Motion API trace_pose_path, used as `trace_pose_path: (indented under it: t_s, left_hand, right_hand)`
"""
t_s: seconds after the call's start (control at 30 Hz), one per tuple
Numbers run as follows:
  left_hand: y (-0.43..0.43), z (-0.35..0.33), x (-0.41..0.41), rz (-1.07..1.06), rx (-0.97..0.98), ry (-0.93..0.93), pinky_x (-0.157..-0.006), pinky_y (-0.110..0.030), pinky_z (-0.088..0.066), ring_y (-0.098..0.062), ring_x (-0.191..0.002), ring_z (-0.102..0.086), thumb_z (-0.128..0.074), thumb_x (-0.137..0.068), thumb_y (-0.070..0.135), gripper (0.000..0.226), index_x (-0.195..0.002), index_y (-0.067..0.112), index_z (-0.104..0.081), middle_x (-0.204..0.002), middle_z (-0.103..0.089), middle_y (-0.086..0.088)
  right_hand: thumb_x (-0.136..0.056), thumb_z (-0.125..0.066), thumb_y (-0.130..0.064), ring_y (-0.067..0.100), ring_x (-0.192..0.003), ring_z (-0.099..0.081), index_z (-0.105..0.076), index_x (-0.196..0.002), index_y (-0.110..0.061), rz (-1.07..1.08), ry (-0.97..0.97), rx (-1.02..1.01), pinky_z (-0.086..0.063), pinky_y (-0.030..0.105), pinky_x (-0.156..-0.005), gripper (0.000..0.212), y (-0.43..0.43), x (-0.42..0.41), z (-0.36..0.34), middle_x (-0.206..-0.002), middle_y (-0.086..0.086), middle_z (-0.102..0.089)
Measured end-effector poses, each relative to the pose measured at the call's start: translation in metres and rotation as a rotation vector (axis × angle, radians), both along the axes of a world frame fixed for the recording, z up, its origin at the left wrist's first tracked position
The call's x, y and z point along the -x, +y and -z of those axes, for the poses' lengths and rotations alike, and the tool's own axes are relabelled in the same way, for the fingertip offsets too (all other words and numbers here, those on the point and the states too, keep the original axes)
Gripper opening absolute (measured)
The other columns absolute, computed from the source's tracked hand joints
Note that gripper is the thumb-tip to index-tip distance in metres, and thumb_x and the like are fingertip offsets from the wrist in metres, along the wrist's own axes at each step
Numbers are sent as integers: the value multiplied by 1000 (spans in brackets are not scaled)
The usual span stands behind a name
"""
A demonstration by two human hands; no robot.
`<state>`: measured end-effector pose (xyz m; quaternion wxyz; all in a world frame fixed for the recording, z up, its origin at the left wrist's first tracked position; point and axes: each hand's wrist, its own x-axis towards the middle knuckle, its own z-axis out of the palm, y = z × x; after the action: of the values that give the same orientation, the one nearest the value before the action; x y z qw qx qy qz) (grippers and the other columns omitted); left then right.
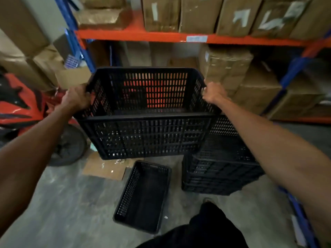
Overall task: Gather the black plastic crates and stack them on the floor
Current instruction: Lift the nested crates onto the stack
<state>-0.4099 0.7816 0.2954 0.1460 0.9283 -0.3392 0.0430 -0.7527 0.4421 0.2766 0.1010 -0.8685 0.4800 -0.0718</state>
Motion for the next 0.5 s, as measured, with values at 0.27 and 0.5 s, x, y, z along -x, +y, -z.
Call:
trace_pose_path:
  t_s: [0.27, 0.5]
  left_hand:
    - [-151, -3, 127, 108, 99, 23, -91, -51, -49, -51, -109, -59, -46, -91, 20, 42, -132, 10, -53, -119, -60, -34]
    - [-253, 41, 240, 160, 139, 103, -88, -50, -50, -50, -107, -59, -43, -95, 22, 45, -138, 10, -49, -119, -61, -32]
  right_hand:
    - [-98, -39, -30, 45, -116, -55, -41, -144, -17, 123, -13, 130, -48, 46, -94, 48, -108, 157, -10, -125, 28, -60]
    - [-97, -45, -22, 49, -116, -55, -40, -142, -12, 148, -20, 77, -49, 49, -95, 46, -195, 274, 19, -127, 32, -57]
